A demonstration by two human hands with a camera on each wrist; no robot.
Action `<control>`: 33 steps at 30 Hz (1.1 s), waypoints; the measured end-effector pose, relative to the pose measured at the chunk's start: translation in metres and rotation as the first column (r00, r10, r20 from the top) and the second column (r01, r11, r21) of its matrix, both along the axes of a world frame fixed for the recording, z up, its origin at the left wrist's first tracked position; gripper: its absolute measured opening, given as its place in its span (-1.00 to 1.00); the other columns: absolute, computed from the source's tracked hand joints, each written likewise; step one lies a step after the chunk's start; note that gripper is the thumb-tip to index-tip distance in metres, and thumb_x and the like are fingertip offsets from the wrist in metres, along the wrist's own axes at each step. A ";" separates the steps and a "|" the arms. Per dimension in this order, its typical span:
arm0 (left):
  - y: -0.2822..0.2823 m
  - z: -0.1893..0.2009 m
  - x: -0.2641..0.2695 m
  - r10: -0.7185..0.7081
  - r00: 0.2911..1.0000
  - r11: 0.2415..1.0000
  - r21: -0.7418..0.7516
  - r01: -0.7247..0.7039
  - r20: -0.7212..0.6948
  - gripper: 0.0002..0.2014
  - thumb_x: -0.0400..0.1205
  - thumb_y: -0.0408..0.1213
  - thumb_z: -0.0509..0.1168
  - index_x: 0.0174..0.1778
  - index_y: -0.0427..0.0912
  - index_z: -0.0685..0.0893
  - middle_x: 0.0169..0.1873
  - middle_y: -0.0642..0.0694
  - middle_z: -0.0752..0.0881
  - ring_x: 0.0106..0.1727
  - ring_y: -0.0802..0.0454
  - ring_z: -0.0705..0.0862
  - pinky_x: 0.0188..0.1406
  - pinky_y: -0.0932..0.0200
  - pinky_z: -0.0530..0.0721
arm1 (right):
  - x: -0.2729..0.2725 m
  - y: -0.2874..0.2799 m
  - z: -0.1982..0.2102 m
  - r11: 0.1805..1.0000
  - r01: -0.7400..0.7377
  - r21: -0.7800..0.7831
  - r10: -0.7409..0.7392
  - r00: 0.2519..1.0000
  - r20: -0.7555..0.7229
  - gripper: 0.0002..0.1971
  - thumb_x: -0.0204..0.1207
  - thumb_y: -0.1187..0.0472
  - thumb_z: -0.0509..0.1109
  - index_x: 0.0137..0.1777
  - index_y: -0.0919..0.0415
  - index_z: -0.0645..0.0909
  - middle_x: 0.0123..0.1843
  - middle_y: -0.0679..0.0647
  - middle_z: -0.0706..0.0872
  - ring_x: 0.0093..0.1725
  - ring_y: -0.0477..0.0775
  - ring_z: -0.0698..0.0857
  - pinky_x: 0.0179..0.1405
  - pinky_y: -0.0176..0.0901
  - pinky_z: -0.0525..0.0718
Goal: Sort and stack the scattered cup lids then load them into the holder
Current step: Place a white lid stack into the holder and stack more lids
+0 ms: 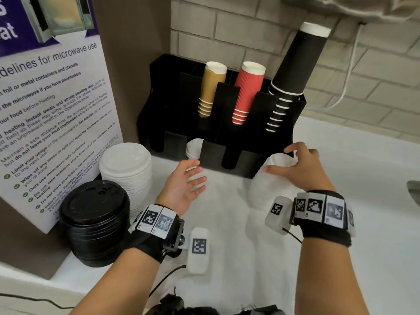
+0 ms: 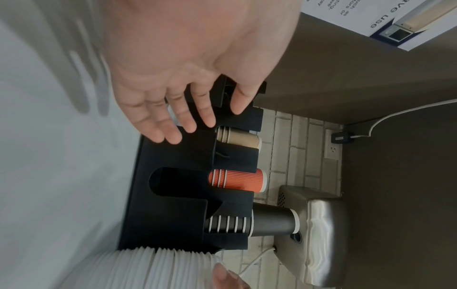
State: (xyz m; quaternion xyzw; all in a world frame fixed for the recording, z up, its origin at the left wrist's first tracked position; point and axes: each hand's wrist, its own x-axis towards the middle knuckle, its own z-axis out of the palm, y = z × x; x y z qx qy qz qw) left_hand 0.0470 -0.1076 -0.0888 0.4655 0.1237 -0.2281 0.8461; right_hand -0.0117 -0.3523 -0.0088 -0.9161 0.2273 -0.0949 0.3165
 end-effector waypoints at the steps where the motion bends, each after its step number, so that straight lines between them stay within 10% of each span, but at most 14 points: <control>1: -0.001 0.000 0.000 -0.002 1.000 1.000 0.003 0.002 0.002 -0.84 0.64 -0.10 0.30 -0.03 -0.08 0.72 -0.02 -0.03 0.68 -0.10 -0.03 0.72 -0.10 0.10 0.68 | 0.001 0.000 -0.004 1.000 -0.005 0.008 0.005 1.000 0.011 -0.35 0.20 0.00 0.70 0.20 -0.02 0.41 0.18 0.03 0.31 0.04 0.05 0.47 -0.05 -0.16 0.43; 9: -0.006 0.000 -0.001 -0.010 1.000 1.000 0.017 0.009 0.009 -0.86 0.64 -0.12 0.31 -0.04 -0.06 0.73 0.00 -0.03 0.69 -0.08 -0.02 0.74 -0.16 0.11 0.70 | 0.004 0.002 -0.011 1.000 -0.003 0.016 0.002 0.998 0.060 -0.41 0.26 0.12 0.67 0.20 0.04 0.41 0.18 0.06 0.33 0.04 0.08 0.46 -0.02 -0.10 0.44; 14: -0.008 0.002 -0.003 -0.022 0.999 0.999 0.028 0.021 0.030 -0.86 0.64 -0.11 0.32 -0.03 -0.05 0.74 -0.01 -0.02 0.71 -0.13 0.02 0.77 -0.18 0.14 0.72 | 0.002 0.005 0.002 0.999 0.025 -0.046 -0.021 0.995 0.093 -0.41 0.25 0.07 0.66 0.20 0.01 0.42 0.16 0.02 0.32 0.04 0.07 0.46 0.30 0.30 0.51; 19: -0.015 0.012 -0.009 -0.133 0.980 0.991 0.005 0.134 0.147 -0.67 0.60 0.13 0.30 0.19 0.09 0.71 0.21 -0.04 0.74 0.06 -0.03 0.81 -0.13 0.10 0.77 | 0.008 0.038 0.021 0.974 -0.226 0.016 0.215 0.944 0.251 -0.43 0.18 0.09 0.69 0.13 0.03 0.47 0.17 0.05 0.49 0.15 0.03 0.50 -0.05 -0.33 0.47; 23: -0.024 0.022 -0.011 -0.214 0.954 0.959 -0.138 0.246 0.210 -0.30 0.42 0.38 0.18 0.45 0.15 0.55 0.26 -0.10 0.73 0.24 -0.18 0.73 0.04 -0.18 0.77 | 0.016 0.081 0.013 0.884 -0.453 0.121 0.422 0.881 0.216 -0.45 0.18 0.06 0.70 0.10 0.04 0.50 0.16 0.08 0.58 0.17 0.01 0.56 0.01 -0.25 0.52; 28: -0.019 0.028 -0.010 -0.126 0.971 0.954 -0.244 0.174 0.203 -0.38 0.46 0.27 0.19 0.38 0.02 0.54 0.14 -0.18 0.80 0.11 -0.10 0.81 -0.15 -0.14 0.80 | 0.020 0.094 0.001 0.824 -0.527 0.208 0.514 0.850 0.114 -0.48 0.20 -0.02 0.69 0.09 -0.02 0.52 0.23 -0.03 0.57 0.23 -0.05 0.57 0.03 -0.19 0.68; 33: -0.014 0.027 -0.007 -0.169 0.965 0.963 -0.176 0.205 0.199 -0.42 0.63 0.28 0.04 0.42 0.01 0.56 0.34 -0.21 0.69 0.30 -0.18 0.71 0.19 -0.29 0.71 | 0.021 0.088 0.006 0.754 -0.613 0.235 0.601 0.789 0.129 -0.50 0.31 0.15 0.64 0.21 -0.08 0.54 0.18 -0.16 0.66 0.15 -0.24 0.65 -0.04 -0.36 0.67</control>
